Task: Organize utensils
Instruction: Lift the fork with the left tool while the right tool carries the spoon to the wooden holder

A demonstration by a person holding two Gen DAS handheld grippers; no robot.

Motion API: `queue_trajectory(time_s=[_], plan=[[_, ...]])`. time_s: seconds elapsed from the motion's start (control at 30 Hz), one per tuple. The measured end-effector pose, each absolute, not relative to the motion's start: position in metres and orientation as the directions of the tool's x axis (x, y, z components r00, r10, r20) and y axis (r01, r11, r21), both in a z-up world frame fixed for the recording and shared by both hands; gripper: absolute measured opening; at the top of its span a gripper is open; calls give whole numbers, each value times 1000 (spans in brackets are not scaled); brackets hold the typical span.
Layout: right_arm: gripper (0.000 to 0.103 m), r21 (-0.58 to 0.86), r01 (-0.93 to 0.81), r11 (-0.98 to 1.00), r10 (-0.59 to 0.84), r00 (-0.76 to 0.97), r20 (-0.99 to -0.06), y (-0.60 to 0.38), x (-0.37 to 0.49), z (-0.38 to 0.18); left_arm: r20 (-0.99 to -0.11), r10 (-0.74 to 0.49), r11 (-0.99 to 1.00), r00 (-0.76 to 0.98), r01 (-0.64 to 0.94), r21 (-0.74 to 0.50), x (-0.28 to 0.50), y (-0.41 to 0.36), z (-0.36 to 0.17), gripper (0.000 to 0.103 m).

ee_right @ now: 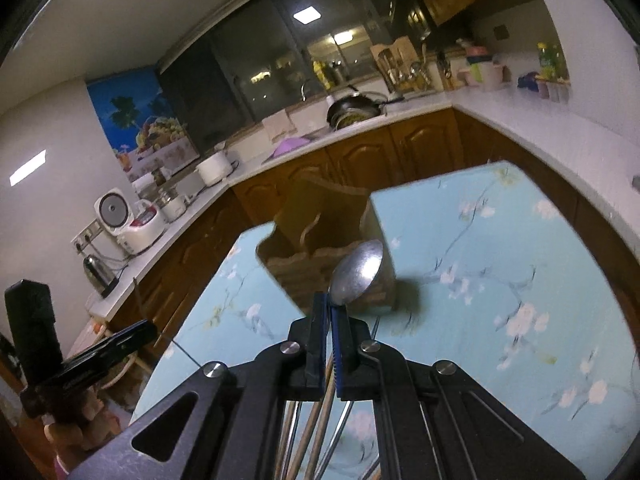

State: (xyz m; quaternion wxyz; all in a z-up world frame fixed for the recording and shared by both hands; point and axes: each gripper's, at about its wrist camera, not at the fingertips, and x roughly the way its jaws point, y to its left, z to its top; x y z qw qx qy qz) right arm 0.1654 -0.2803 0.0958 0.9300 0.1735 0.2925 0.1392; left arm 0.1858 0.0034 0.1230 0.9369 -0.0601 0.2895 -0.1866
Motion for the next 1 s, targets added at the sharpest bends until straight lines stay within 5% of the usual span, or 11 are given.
queue_trajectory(time_s=[0.5, 1.0], plan=[[2, 223, -128, 966, 207, 902, -379, -272, 258, 161, -413, -339, 941, 845, 304, -151, 293, -26, 179, 22], [2, 186, -128, 974, 207, 836, -508, -259, 311, 82, -520, -271, 962, 810, 235, -135, 351, -49, 100, 22]])
